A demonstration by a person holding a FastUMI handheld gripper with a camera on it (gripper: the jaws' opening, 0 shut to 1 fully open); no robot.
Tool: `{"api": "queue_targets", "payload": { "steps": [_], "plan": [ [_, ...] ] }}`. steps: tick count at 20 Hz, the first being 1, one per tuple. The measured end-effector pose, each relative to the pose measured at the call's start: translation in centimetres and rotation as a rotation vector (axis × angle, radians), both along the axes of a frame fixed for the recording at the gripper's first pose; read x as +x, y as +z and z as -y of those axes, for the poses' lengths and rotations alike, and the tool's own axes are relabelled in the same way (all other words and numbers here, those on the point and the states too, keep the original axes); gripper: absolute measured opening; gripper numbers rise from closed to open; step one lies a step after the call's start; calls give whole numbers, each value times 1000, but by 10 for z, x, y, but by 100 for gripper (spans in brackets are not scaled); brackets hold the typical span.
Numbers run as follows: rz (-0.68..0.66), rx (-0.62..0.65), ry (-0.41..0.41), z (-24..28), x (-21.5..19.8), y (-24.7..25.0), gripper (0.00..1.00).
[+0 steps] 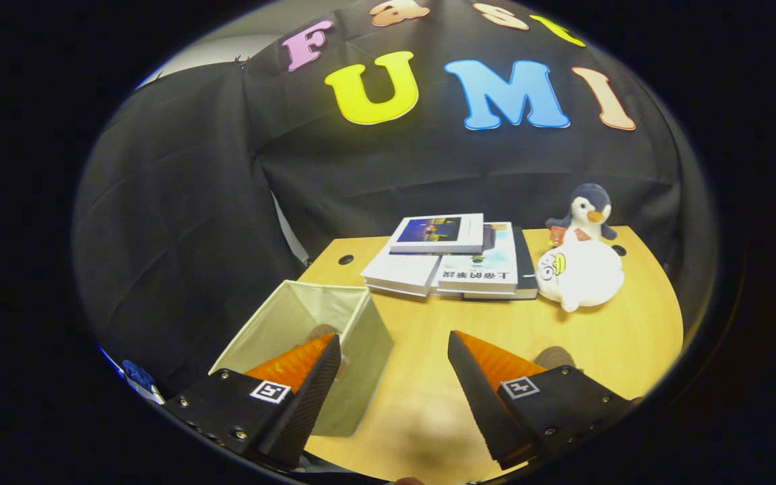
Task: Open the storage box then place both shoes into the box .Put the left shoe in first, then the right shoe, with the right side of both shoes facing outward in a uniform manner.
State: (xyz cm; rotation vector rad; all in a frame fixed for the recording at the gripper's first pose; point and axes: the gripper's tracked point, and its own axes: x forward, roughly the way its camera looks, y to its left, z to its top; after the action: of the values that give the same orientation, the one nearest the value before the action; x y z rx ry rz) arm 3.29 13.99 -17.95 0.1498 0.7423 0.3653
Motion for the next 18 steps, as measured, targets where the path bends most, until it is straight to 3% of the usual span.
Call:
{"api": "queue_targets", "payload": {
  "steps": [9,18],
  "plan": [
    [-9,-62,-129,115,-1,-26,98],
    [-59,-139,-168,190,-18,-77,98]
  ]
}}
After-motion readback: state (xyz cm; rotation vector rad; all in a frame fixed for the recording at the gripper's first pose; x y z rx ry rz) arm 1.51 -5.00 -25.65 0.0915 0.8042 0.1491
